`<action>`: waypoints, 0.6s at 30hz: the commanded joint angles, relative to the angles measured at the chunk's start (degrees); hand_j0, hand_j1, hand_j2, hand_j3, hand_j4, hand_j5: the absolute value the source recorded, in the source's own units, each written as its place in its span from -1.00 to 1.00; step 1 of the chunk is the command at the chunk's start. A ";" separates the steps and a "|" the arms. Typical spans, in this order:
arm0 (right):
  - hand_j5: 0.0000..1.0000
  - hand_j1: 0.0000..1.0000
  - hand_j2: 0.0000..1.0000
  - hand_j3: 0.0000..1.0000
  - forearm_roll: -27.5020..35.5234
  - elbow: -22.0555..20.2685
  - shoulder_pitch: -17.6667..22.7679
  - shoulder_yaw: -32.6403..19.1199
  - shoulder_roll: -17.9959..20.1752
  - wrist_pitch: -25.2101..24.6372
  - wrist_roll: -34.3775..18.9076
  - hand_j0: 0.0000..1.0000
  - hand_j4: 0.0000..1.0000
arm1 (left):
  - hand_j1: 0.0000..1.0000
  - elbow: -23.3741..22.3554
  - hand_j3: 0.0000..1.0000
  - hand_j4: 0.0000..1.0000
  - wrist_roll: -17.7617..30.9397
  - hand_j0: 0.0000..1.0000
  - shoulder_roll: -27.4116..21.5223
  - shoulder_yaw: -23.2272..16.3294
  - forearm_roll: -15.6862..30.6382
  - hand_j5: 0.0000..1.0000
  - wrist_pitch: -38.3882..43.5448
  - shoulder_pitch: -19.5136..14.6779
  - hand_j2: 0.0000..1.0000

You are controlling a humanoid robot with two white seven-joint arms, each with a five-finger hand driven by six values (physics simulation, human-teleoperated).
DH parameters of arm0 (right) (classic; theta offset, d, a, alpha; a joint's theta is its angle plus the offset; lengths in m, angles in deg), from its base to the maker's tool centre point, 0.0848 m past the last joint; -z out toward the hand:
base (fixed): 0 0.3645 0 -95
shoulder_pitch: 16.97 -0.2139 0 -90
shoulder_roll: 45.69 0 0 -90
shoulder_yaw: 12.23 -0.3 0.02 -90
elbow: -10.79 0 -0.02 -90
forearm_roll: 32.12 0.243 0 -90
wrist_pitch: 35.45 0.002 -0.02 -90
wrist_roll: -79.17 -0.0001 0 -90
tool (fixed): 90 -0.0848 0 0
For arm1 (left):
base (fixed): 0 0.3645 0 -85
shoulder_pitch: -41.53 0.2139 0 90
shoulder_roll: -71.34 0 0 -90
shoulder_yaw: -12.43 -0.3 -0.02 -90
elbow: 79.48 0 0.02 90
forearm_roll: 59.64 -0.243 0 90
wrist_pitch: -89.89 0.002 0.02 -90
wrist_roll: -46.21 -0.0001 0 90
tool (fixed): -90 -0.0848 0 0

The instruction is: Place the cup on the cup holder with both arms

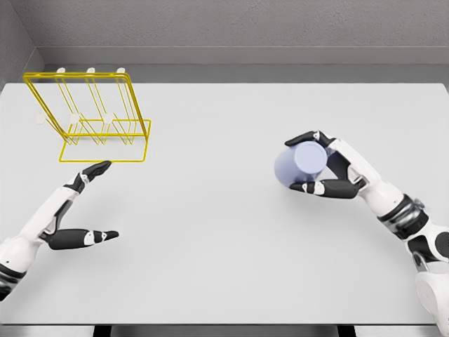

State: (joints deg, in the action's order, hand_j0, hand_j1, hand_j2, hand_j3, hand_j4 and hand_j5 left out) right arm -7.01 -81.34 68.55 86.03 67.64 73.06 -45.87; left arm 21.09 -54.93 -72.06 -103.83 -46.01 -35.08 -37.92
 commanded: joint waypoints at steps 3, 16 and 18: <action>-0.11 -0.11 -0.11 -0.11 0.38 -1.30 -1.05 4.56 -3.29 0.04 0.04 -0.11 -0.11 | 1.00 -0.02 1.00 1.00 -0.02 1.00 -0.13 0.07 0.17 1.00 -0.03 0.00 1.00; -0.17 -0.17 -0.17 -0.17 -3.23 -0.77 -4.84 14.85 -8.22 1.88 0.04 -0.17 -0.17 | 1.00 -0.37 1.00 1.00 -0.29 1.00 0.05 0.42 0.78 1.00 -0.03 -0.26 1.00; -0.17 -0.17 -0.17 -0.17 -4.81 -0.16 -5.28 16.34 -9.36 1.79 0.04 -0.17 -0.17 | 1.00 -0.46 1.00 1.00 -0.29 1.00 0.05 0.42 0.78 1.00 -0.03 -0.18 1.00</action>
State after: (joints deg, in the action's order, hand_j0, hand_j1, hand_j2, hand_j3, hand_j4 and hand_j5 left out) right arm -10.91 -81.87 63.18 100.82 59.31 74.99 -45.88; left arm 20.65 -55.19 -71.95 -103.43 -45.40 -35.08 -38.10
